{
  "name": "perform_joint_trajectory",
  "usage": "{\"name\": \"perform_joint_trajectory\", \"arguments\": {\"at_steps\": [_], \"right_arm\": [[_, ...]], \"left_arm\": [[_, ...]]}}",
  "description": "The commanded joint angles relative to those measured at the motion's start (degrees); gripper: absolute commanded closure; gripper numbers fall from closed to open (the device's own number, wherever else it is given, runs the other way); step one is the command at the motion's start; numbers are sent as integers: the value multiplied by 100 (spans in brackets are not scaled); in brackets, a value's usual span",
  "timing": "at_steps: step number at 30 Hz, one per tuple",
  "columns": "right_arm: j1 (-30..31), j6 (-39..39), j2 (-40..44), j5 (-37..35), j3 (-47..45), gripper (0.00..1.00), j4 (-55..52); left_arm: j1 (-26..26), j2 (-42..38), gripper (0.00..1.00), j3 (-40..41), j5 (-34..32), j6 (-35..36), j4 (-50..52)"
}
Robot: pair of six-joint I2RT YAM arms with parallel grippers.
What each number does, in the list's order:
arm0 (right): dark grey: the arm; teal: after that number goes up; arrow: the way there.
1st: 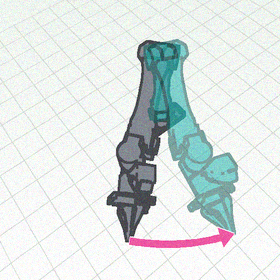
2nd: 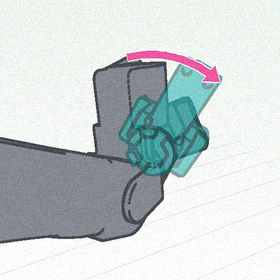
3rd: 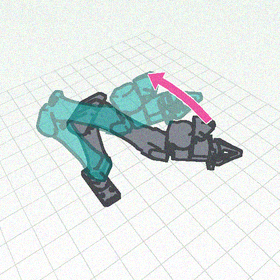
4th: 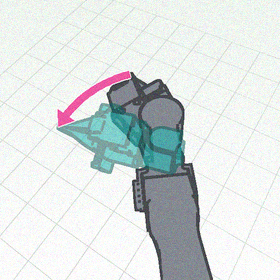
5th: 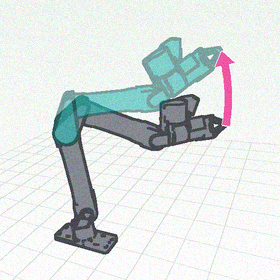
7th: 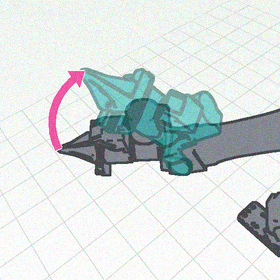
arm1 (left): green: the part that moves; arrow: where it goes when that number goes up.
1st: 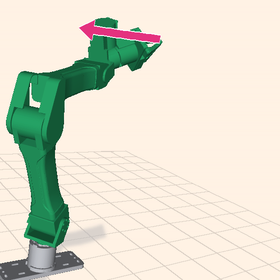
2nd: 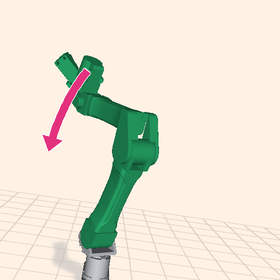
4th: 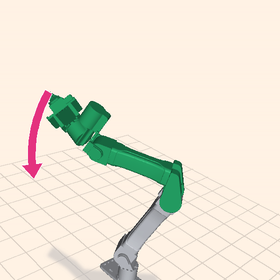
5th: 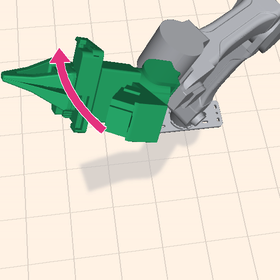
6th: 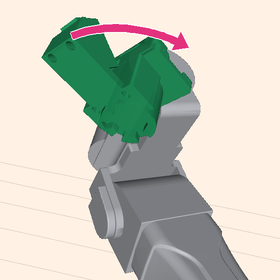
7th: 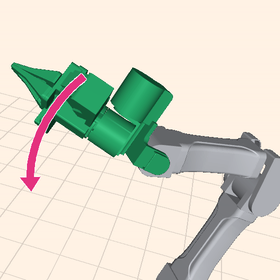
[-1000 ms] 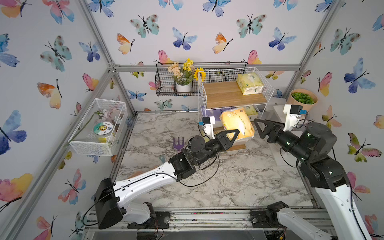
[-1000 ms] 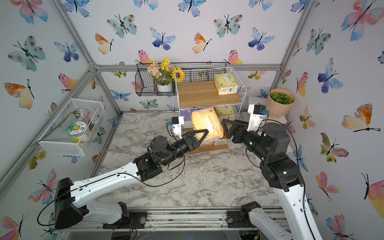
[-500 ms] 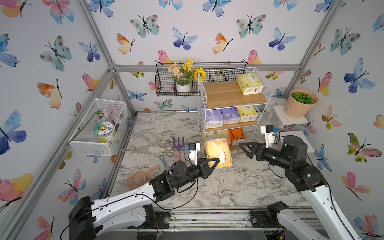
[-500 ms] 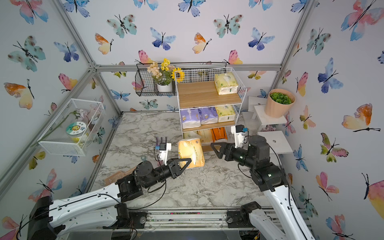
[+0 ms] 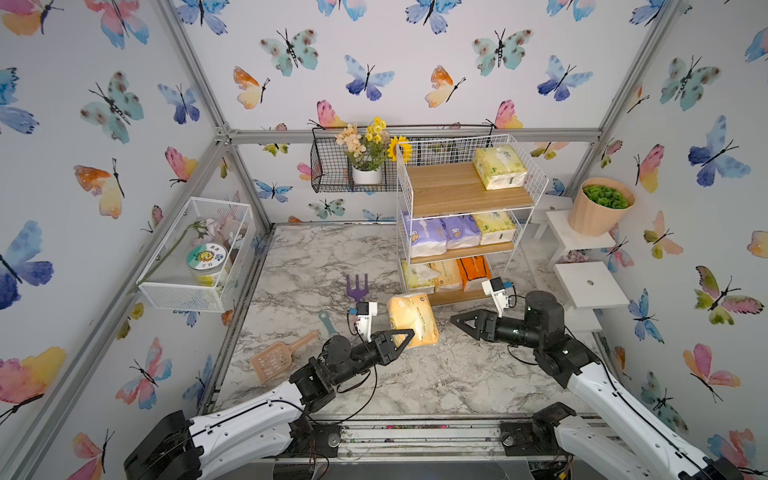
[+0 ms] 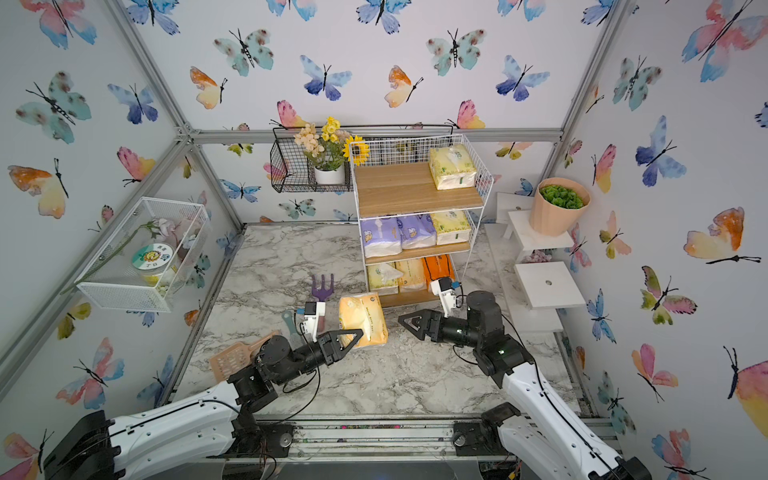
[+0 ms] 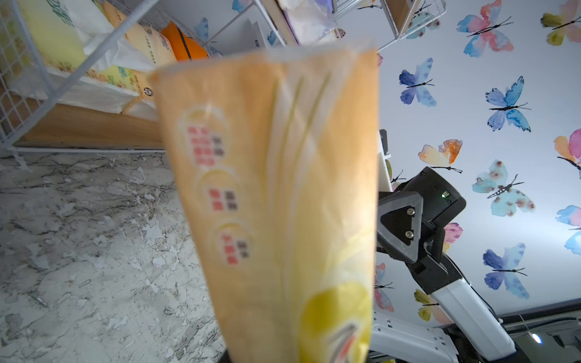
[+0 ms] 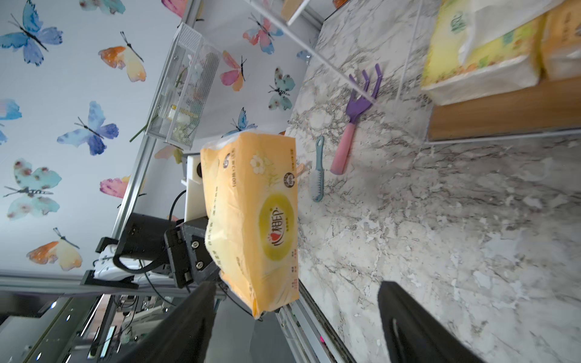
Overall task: Remove the tissue boxes from the shelf
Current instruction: Pick up a box of tissues from the shelf, then place the box of tissues at the center of the board.
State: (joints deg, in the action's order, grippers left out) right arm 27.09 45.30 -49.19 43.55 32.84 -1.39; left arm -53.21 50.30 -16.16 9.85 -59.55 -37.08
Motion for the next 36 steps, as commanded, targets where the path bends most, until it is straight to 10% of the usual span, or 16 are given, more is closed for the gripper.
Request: {"name": "perform_joint_trajectory", "arguments": {"at_steps": [1, 14, 24, 32, 36], "right_arm": [[402, 224, -191, -43, -106, 14, 788], [748, 548, -937, 142, -313, 19, 1881], [848, 873, -1026, 110, -489, 46, 2404], [859, 911, -907, -94, -596, 63, 2361], [864, 820, -758, -443, -724, 66, 1996]], "left_arm": [[46, 70, 71, 77, 565, -127, -862], [220, 1158, 72, 535, 1391, -606, -2841], [222, 1576, 71, 502, 1591, -661, -3285], [232, 1377, 2, 534, 1071, -644, -2595], [315, 575, 1, 596, 11, -603, -960]]}}
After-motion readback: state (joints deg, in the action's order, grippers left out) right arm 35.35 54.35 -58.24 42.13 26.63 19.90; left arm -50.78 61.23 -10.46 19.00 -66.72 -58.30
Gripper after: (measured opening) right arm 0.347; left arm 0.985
